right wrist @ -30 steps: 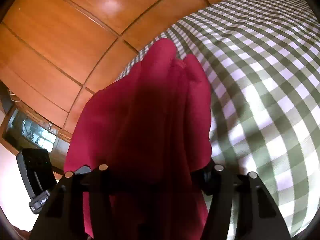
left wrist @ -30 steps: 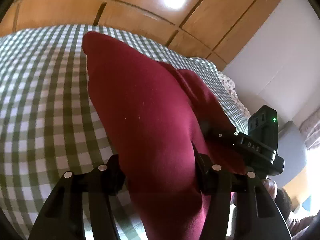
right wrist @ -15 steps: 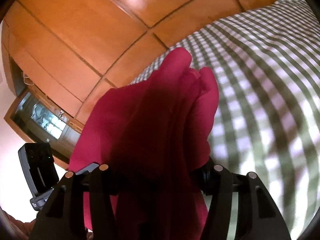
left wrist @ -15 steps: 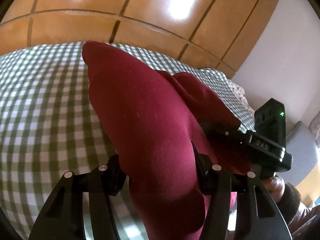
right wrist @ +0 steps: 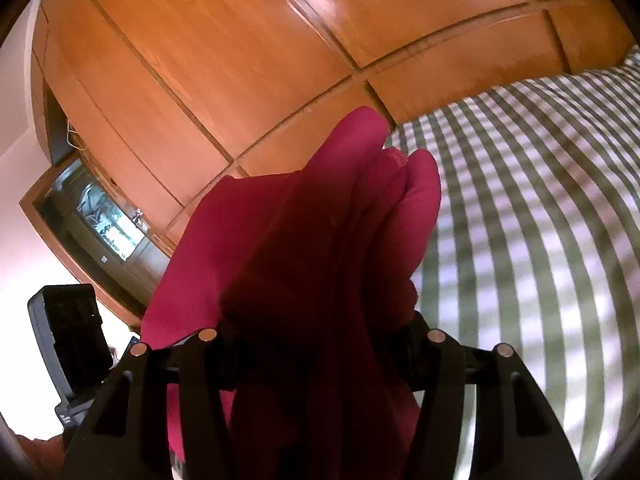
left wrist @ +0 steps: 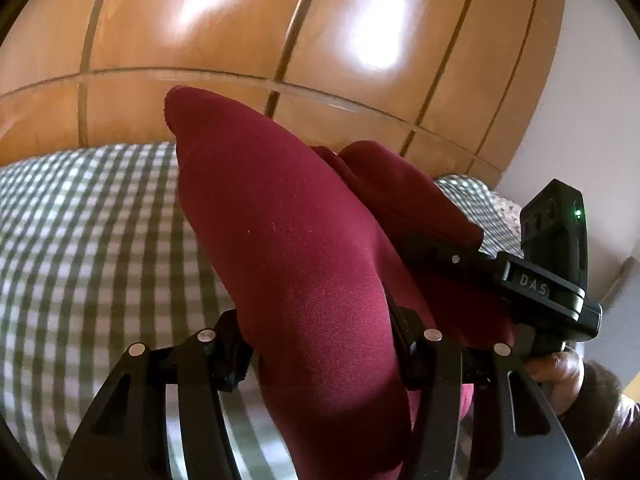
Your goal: Fold small clothes
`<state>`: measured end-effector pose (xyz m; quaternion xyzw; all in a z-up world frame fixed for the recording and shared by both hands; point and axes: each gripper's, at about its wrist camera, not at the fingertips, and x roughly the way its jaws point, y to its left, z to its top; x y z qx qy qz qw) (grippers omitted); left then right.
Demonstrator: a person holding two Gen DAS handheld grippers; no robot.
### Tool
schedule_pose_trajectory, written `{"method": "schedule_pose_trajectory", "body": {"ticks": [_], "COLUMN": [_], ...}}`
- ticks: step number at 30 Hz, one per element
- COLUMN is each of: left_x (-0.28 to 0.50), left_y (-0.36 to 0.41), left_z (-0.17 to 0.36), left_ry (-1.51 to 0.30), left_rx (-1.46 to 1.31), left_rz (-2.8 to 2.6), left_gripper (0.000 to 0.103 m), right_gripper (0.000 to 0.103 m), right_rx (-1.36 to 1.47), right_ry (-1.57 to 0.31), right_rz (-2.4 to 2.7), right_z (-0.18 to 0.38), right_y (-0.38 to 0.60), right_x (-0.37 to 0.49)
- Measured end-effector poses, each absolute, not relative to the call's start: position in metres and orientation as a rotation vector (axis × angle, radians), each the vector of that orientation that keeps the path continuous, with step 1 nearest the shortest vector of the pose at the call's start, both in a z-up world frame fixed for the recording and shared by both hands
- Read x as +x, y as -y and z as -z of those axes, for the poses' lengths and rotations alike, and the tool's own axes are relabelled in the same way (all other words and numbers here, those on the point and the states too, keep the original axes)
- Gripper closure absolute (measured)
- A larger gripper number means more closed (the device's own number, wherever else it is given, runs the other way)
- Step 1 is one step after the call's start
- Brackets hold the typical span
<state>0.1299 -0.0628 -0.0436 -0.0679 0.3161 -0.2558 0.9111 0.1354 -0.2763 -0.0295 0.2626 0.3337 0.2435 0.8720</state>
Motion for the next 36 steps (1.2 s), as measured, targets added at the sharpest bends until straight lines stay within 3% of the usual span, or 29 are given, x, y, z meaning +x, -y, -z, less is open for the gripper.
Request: {"method": "schedule_pose_trajectory", "body": {"ticks": [13,15,17,19,24,36], "left_x": [0.224,0.239,0.242,0.240,0.229,0.193], "left_y": [0.047,0.042,0.030,0.023,0.028,0.028], "left_z": [0.073,0.093,0.104,0.107,0.104,0.097], "left_ry": [-0.690,-0.750,-0.763,-0.763,-0.742,-0.677], "left_rx": [-0.151,-0.167,-0.238,-0.277,-0.239,-0.207], "left_rz": [0.422,0.371,0.363,0.341,0.311,0.258], "left_gripper": [0.047,0.040,0.022,0.018,0.015,0.015], "right_gripper": [0.048,0.041,0.037,0.035,0.032,0.011], "right_rx": [0.400,0.362,0.404,0.397,0.375,0.360], "right_ry": [-0.710,-0.773,-0.801,-0.795,-0.792,-0.751], "right_rz": [-0.373,-0.307,-0.308,-0.307,-0.290,-0.185], "right_z": [0.051,0.070,0.079,0.079,0.080,0.069], "right_y": [0.247,0.243,0.247,0.246,0.242,0.254], "right_x": [0.223,0.236,0.242,0.240,0.240,0.199]}}
